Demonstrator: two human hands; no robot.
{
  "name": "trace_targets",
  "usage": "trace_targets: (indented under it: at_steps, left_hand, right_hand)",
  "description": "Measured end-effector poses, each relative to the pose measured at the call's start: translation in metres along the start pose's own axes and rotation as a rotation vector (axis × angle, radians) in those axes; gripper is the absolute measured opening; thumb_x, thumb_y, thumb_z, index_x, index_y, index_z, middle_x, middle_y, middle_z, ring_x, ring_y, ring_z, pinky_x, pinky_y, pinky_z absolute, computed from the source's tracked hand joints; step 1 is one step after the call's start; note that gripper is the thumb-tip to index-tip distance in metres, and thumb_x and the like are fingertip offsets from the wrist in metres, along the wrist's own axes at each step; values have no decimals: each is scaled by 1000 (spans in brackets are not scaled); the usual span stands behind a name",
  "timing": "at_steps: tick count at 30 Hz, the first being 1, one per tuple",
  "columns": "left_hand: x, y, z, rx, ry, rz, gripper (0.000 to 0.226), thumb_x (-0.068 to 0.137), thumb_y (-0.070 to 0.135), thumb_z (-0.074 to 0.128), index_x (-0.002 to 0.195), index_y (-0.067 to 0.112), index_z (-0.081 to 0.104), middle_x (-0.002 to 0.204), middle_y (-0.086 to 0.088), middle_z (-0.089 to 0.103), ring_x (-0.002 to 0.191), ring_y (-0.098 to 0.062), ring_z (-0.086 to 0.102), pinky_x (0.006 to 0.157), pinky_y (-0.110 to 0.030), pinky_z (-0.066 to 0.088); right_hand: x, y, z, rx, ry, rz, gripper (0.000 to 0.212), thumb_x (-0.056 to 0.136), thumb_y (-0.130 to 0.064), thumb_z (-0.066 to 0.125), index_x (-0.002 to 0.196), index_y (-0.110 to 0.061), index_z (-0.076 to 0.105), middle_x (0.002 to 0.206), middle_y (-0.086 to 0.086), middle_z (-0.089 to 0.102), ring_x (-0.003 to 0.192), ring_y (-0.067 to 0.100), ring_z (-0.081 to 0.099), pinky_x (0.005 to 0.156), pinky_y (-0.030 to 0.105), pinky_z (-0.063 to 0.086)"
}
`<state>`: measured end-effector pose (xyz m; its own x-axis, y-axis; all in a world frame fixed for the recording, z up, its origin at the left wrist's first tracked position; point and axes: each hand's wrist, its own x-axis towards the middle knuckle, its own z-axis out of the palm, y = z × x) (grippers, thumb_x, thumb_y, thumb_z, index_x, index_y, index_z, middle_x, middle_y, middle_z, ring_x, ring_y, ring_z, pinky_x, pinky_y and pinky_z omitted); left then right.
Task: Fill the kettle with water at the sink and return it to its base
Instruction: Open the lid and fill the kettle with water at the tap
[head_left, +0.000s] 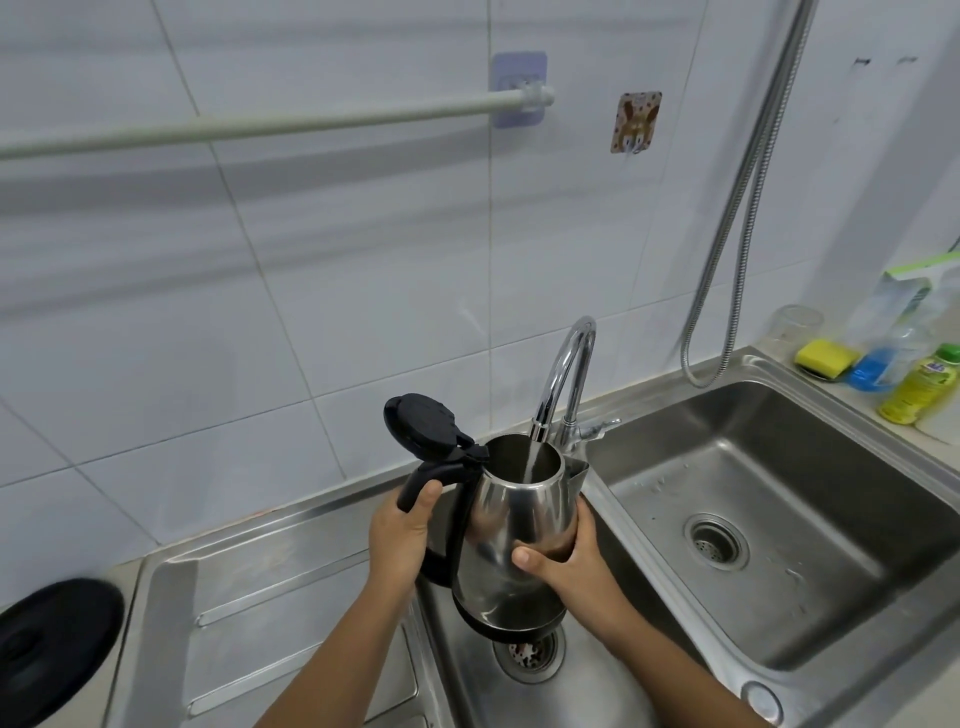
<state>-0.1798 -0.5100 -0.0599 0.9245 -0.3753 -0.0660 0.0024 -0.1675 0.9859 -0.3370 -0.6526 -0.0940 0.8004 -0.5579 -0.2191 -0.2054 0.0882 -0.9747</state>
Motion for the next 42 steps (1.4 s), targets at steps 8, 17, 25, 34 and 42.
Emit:
trace_targets:
  at_steps: [8,17,25,34,42]
  left_hand:
    - [-7,8,-2,15,7,-6,53,55,79,49,72,30,56,77,-7,59,73,-21,57,67,-34,44]
    - [-7,3,3,21,-8,-40,29,84,54,60,81,26,64,77,-4,65,84,-28,64,69,-31,45]
    - [-4,-1,7,15,-11,-66,23,90,44,57,77,25,61,77,-6,64,76,-22,60,66,-30,44]
    - [7,-8,11,25,-9,-60,28,88,50,58,76,25,58,78,-7,62,74,-21,59,66,-30,43]
    - [12,-10,16,-7,-33,-42,50,67,71,62,80,23,61,82,-8,63,79,-24,61,67,-30,44]
  right_hand:
    - [-6,-5,0,18,-2,-10,138,45,-60,96,157,-37,18,148,-7,51,134,17,52,114,47,45]
    - [-8,-3,-5,9,20,15,134,49,-57,97,157,-38,20,148,-8,53,135,16,53,115,48,43]
    - [-3,3,-5,36,40,-11,131,49,-47,97,157,-32,24,138,-13,61,126,8,60,114,44,45]
    - [9,3,-8,37,26,-23,131,49,-53,98,156,-33,25,140,-10,60,128,12,61,112,46,47]
    - [15,9,-11,29,38,-23,122,52,-45,98,153,-34,30,136,-11,63,124,11,63,110,44,49]
